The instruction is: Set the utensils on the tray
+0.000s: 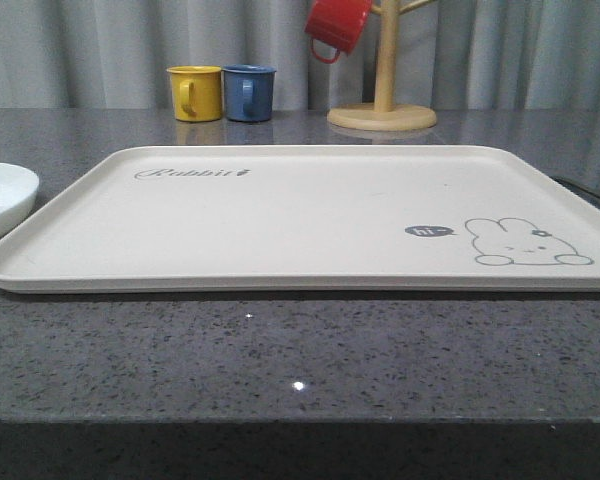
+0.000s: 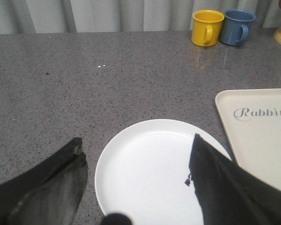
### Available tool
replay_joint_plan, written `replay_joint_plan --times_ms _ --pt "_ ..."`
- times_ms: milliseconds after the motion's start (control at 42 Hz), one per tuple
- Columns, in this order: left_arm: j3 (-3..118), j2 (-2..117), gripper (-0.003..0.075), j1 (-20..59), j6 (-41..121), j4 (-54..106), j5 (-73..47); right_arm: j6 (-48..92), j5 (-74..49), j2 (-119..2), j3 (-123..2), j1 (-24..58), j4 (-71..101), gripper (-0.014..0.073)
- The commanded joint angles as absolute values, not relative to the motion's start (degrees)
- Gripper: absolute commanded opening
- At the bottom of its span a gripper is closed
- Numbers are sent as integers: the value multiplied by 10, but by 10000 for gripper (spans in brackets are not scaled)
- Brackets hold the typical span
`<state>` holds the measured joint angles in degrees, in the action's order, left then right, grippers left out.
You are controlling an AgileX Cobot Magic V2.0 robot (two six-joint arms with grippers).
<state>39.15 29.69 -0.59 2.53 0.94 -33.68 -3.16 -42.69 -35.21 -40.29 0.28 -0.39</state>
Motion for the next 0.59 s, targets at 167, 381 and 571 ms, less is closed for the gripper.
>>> replay_joint_plan --times_ms 167,381,571 --pt "407 315 417 -7 24 46 -280 -27 -393 -355 -422 0 -11 529" --pt "407 322 417 -7 32 43 -266 -27 -393 -355 -422 0 -11 529" --pt "423 351 419 -7 35 9 -300 -27 -393 -355 -422 0 -11 529"
